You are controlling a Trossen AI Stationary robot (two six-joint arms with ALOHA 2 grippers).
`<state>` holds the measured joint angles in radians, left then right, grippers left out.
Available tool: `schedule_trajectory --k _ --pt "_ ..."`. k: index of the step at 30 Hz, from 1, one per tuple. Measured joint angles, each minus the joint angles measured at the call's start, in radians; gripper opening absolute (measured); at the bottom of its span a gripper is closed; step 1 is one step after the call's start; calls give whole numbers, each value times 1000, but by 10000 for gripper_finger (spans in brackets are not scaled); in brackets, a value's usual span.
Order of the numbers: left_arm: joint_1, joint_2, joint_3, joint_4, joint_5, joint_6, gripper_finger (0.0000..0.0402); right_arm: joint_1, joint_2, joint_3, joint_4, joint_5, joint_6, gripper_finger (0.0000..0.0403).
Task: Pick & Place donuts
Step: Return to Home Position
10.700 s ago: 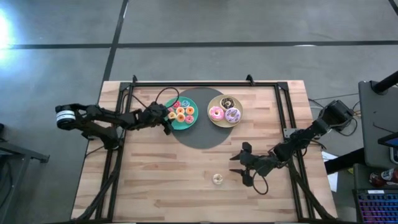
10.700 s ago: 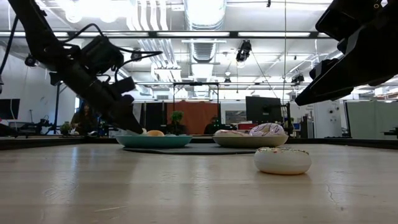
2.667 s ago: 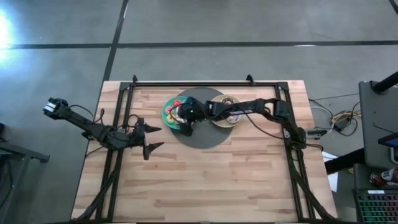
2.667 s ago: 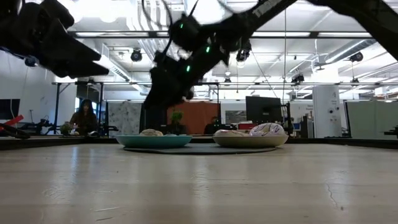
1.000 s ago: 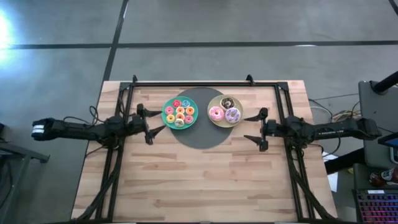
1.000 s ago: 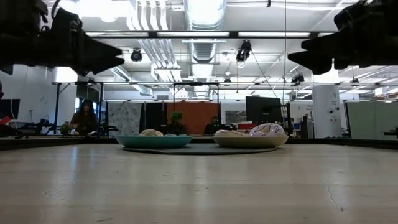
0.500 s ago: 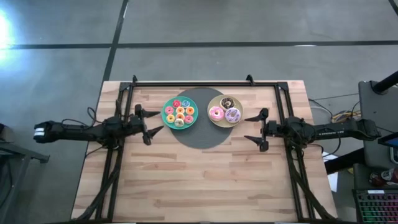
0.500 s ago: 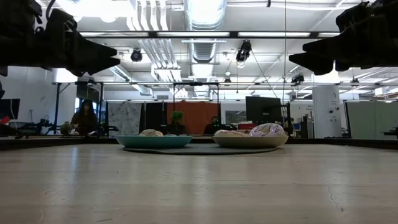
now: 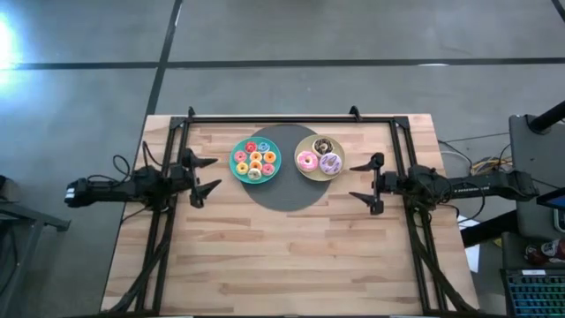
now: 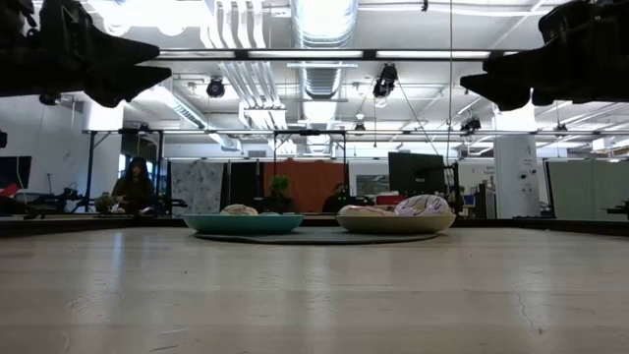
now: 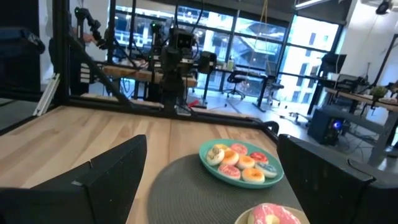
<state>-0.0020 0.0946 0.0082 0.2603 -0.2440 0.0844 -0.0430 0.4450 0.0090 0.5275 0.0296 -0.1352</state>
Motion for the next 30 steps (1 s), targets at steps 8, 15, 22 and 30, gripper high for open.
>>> schedule_trajectory --k 8,15,22,30 --pt "-26 -67 0 -71 0 -6 307 18 0 0 -1 0 -6 354" --pt "-37 -94 0 -98 -19 11 307 33 0 0 -1 0 -15 354" --pt "-58 -94 1 -78 15 32 307 70 -11 0 -15 0 -55 354" --pt "-63 -94 2 -62 15 46 307 76 -44 0 -37 45 -61 354"
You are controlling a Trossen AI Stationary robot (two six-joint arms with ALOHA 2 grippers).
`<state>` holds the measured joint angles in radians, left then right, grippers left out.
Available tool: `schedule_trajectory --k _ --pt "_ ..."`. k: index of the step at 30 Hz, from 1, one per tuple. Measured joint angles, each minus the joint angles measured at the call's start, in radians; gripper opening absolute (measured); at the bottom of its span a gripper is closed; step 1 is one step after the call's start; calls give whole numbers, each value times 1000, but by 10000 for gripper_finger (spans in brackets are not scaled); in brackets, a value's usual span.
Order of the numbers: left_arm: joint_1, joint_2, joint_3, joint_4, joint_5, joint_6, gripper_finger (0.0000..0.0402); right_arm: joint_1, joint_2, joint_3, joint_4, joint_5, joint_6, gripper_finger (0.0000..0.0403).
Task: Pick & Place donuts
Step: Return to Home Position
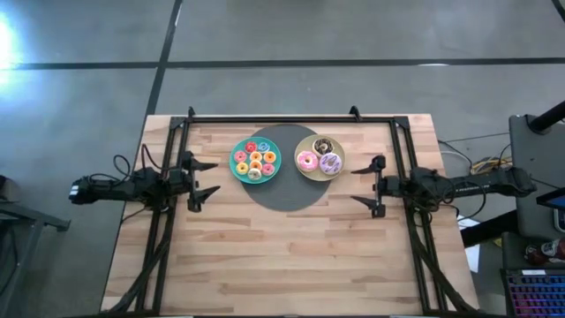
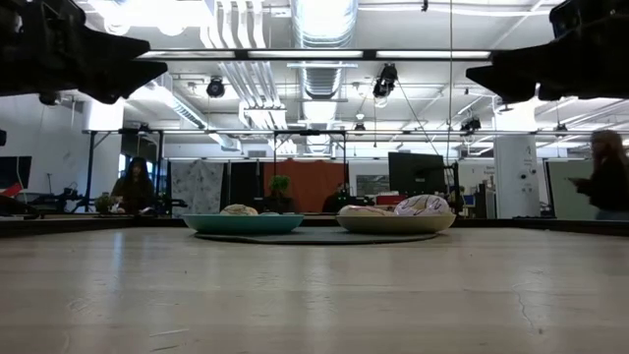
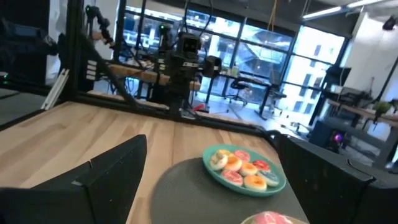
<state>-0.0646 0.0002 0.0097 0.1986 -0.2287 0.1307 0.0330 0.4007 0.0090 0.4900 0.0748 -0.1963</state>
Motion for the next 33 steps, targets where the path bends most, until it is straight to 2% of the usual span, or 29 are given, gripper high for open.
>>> schedule_trajectory --k 5,11,26,28,30,33 --pt "-13 0 1 3 0 12 307 0 -73 0 -11 3 -22 354" --pt "-14 0 -1 -24 -25 10 307 0 -141 0 -107 4 -2 354" --pt "-14 0 -2 -98 -32 -64 307 0 -144 0 -232 8 47 354" --pt "-14 0 -2 -98 -67 -103 307 0 -144 0 -233 39 70 354" --pt "-14 0 -2 -97 -109 -128 307 0 -144 0 -232 120 101 354" --pt "-14 0 -2 -92 -121 -141 307 -1 -144 0 -231 189 133 354"
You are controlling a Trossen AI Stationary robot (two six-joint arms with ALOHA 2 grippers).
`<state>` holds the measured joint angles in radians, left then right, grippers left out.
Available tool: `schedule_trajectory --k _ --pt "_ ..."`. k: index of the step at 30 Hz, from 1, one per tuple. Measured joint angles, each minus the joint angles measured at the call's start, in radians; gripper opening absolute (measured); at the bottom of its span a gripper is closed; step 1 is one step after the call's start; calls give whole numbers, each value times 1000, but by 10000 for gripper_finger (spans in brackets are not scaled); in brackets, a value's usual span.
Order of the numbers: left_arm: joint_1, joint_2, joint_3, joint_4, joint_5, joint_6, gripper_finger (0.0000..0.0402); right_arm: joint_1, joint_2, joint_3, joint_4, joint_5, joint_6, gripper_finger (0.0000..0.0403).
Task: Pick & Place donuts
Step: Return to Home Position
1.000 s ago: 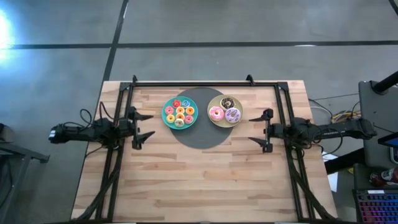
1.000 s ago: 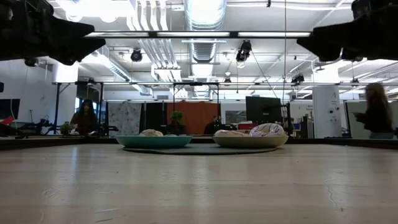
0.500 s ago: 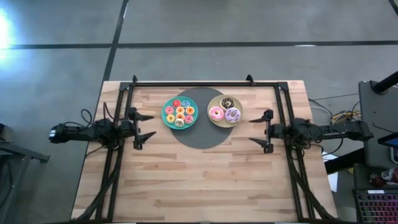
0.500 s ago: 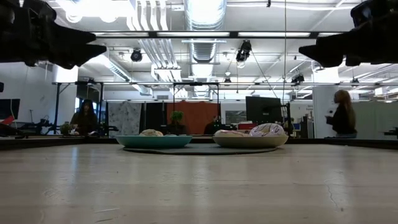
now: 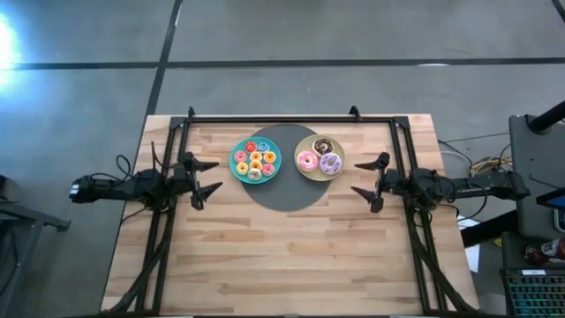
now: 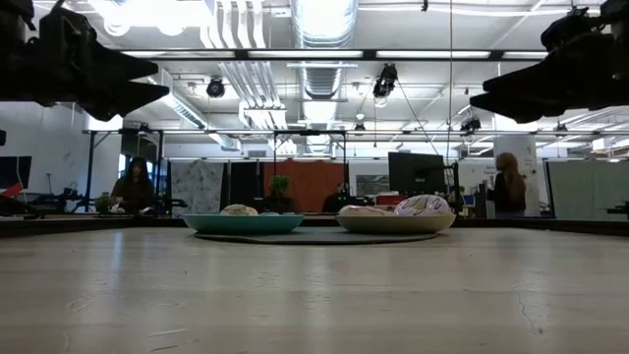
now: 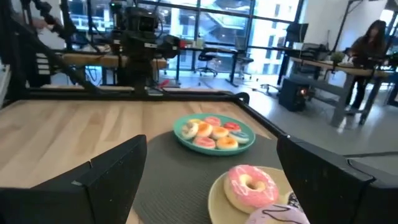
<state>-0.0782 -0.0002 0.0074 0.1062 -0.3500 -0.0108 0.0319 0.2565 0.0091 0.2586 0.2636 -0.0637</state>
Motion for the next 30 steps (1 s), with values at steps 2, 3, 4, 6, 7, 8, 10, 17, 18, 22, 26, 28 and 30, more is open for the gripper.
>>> schedule_trajectory --k 2,3,4,6,7,8,10,17,18,22,26,28,30 --pt "0 0 0 0 3 -9 307 0 0 0 0 -17 5 354" --pt "0 0 0 -1 13 -8 307 1 0 0 0 -42 4 354" --pt "0 0 0 -3 23 -5 307 1 0 0 0 -72 -4 354" --pt "0 0 0 -5 28 -2 307 1 0 0 0 -117 -15 354" --pt "0 0 0 -5 28 -2 307 1 0 0 2 -127 -15 354" --pt "0 0 0 -7 28 2 307 1 0 0 2 -129 -15 354" --pt "0 0 0 -15 28 14 307 1 0 0 2 -130 -17 354" --pt "0 0 -1 -20 30 -21 307 1 0 0 0 -131 -22 354" --pt "0 0 -1 -20 30 -21 307 1 0 0 0 -131 -19 354" --pt "0 0 -1 -20 30 -22 307 1 0 0 0 -131 -21 354" --pt "0 0 -1 -19 30 -23 307 1 0 0 0 -133 -21 354" --pt "0 0 -1 -19 30 -23 307 1 0 0 0 -133 -21 354" --pt "0 0 -1 -19 30 -24 307 1 0 0 0 -133 -22 354"
